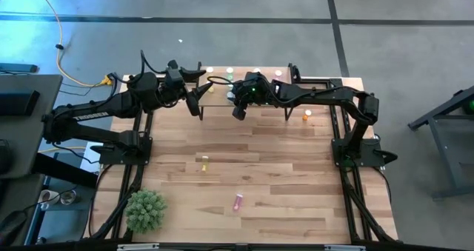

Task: Pick and place medicine bottles onto shelf by color
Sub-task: Put the blue pill bottle on the shelf aligned with the other blue pill bottles

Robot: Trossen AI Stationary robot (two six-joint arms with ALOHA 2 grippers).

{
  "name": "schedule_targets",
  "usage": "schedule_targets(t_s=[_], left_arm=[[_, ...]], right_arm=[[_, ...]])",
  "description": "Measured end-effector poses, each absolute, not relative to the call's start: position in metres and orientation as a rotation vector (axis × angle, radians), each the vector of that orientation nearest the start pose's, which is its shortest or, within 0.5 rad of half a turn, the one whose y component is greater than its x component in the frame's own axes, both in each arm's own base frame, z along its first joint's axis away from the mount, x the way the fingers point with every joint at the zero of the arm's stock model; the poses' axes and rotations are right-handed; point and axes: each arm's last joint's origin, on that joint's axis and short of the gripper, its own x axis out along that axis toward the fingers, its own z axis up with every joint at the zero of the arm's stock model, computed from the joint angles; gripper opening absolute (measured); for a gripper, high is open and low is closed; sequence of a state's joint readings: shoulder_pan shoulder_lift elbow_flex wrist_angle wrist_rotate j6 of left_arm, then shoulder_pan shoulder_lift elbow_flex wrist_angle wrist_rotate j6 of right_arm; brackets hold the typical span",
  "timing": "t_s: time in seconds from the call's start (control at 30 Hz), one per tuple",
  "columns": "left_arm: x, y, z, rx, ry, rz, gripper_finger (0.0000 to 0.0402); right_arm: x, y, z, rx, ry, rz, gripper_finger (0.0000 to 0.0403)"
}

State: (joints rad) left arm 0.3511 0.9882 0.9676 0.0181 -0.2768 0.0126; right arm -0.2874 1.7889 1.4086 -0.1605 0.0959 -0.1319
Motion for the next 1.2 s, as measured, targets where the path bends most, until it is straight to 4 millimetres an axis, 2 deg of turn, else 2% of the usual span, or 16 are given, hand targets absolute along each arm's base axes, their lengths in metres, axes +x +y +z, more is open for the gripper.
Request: schedule_targets(t_s=[0.37, 1.2], left_arm=[[0.2006, 0.0819, 0.3787, 0.012, 0.006, 0.628, 0.0227], [0.2006, 0.0819, 0.3787, 0.012, 0.006, 0.628, 0.0227]], right_arm=[[0.392, -0.1188, 0.2764, -0.074, 0.565, -0.337, 0.0136], [0.3911, -0.1189, 0.2755, -0.058, 0.577, -0.354, 0.0138]])
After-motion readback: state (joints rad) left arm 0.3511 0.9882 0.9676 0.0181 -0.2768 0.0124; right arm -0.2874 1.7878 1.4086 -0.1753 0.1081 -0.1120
